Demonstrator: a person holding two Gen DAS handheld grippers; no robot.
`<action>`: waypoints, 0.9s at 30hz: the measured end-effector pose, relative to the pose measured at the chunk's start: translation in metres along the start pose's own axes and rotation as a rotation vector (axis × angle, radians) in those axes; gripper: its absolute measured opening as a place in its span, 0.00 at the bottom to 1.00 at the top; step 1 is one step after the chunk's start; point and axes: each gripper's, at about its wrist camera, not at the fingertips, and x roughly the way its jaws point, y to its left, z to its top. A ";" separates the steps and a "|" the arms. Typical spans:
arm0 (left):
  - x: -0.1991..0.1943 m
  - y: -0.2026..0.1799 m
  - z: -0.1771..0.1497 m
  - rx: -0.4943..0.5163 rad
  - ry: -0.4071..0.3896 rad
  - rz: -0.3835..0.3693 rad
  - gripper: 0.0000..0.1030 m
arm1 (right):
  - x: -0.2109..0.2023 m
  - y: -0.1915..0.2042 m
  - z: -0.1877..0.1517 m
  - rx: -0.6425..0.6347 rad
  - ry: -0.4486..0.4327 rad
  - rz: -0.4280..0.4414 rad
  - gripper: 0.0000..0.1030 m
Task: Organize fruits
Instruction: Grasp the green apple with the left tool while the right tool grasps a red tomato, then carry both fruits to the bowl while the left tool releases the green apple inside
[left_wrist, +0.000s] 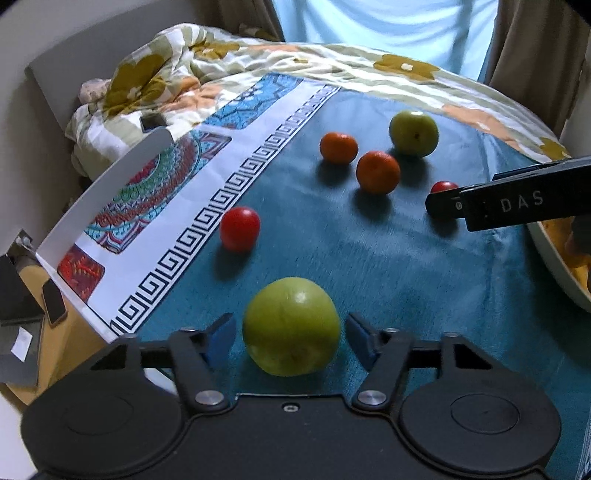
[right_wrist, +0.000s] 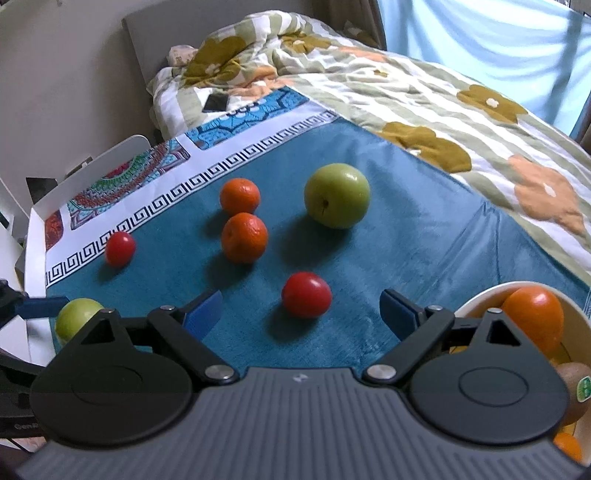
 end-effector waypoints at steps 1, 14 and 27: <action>0.001 0.001 0.000 -0.004 0.005 -0.006 0.57 | 0.002 0.001 0.000 -0.003 0.003 -0.001 1.00; 0.001 -0.002 0.000 -0.001 -0.002 0.006 0.57 | 0.018 0.001 -0.003 -0.005 0.033 0.003 0.76; 0.001 -0.002 0.001 -0.003 -0.004 0.004 0.56 | 0.025 -0.001 -0.002 0.011 0.007 -0.013 0.47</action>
